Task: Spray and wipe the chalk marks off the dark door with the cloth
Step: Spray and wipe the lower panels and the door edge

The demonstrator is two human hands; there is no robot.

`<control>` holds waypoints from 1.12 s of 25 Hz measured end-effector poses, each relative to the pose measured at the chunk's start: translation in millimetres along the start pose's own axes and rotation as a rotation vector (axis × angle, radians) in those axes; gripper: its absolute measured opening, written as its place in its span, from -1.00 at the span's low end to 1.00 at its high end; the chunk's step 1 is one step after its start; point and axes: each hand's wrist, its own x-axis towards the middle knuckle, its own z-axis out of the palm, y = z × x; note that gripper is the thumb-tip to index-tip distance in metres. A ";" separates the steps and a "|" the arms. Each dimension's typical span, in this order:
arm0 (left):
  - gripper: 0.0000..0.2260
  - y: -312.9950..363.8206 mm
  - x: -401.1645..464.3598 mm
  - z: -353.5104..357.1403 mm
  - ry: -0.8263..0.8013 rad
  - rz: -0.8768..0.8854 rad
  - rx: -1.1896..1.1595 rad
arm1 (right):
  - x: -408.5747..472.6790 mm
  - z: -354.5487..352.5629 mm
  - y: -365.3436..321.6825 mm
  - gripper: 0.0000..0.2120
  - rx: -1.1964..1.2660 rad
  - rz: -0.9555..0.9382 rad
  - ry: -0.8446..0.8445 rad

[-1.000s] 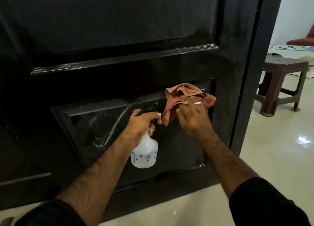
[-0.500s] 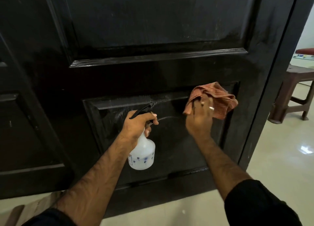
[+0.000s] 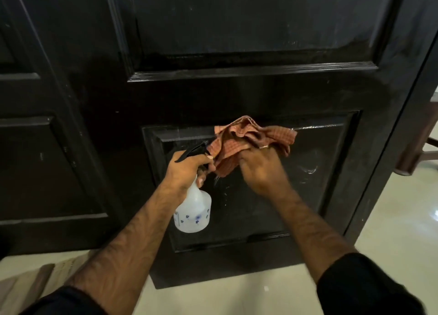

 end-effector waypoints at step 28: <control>-0.84 8.6 -33.0 -116.4 0.192 0.006 -0.063 | 74.9 16.0 -87.3 -0.43 -0.024 -0.260 -0.387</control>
